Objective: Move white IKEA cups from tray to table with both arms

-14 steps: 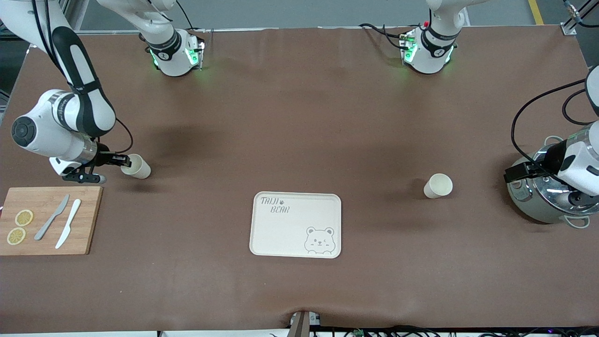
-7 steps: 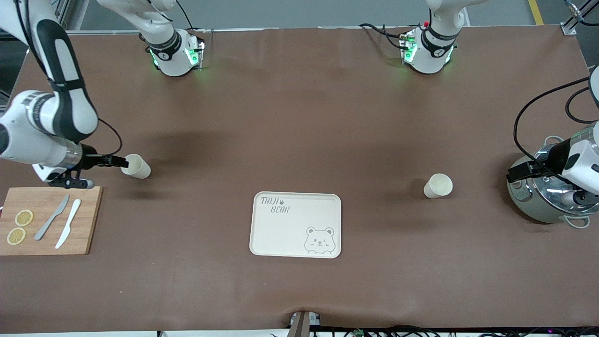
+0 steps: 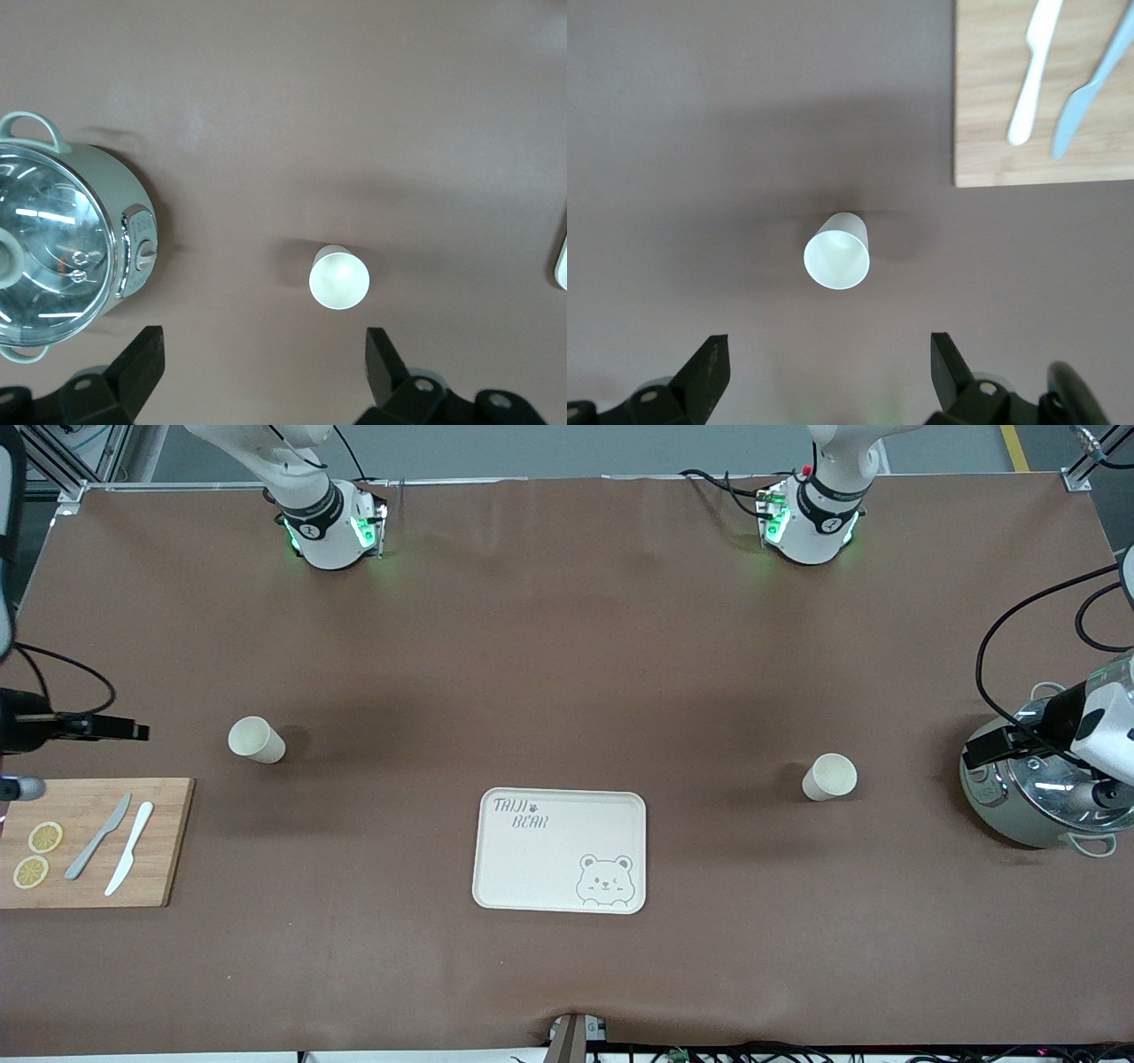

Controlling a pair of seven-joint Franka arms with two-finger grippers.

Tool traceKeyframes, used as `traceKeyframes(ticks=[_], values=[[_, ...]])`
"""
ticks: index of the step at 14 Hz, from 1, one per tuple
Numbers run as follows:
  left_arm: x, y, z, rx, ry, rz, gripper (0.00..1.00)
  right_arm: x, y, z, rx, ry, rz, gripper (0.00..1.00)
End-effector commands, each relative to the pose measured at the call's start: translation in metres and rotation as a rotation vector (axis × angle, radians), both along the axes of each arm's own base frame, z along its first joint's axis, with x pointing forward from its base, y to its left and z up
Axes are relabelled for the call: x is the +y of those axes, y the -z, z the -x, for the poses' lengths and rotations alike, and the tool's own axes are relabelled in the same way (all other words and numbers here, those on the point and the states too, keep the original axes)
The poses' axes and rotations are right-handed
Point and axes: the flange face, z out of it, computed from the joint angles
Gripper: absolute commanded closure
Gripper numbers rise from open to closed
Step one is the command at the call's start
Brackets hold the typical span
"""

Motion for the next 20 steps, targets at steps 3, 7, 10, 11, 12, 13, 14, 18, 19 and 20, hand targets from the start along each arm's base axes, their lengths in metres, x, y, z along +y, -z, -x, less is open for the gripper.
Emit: traceKeyframes(ticks=[3,7,10,11,12,13,14,18,19,20], values=[[-0.005,-0.048,0.033,0.009,0.009,-0.021,0.00,0.039,-0.055,-0.009,-0.077,-0.079,0.018,0.00],[-0.010,-0.077,0.057,-0.012,0.003,-0.045,0.00,0.062,-0.094,0.013,-0.091,-0.098,0.015,0.00],[-0.011,-0.087,0.080,-0.022,0.005,-0.005,0.00,0.062,-0.118,0.035,-0.128,-0.082,0.023,0.00],[-0.007,-0.088,0.089,-0.029,-0.002,-0.004,0.00,0.062,-0.128,0.040,-0.138,-0.077,0.049,0.00],[-0.003,-0.086,0.095,-0.031,-0.007,0.000,0.00,0.061,-0.140,0.048,-0.144,-0.042,0.072,0.00],[-0.002,-0.085,0.098,-0.031,-0.010,0.007,0.00,0.061,-0.147,0.055,-0.143,-0.007,0.079,0.00],[-0.004,-0.089,0.100,-0.033,-0.007,0.009,0.00,0.062,-0.156,0.065,-0.156,-0.002,0.083,0.00],[-0.028,-0.077,0.093,-0.011,0.033,0.006,0.00,0.085,-0.180,0.098,-0.229,-0.068,0.199,0.00],[-0.032,-0.074,0.094,0.001,0.039,0.005,0.00,0.088,-0.179,0.106,-0.250,-0.081,0.215,0.00],[-0.032,-0.074,0.095,0.013,0.042,0.005,0.00,0.082,-0.179,0.115,-0.262,-0.081,0.208,0.00]])
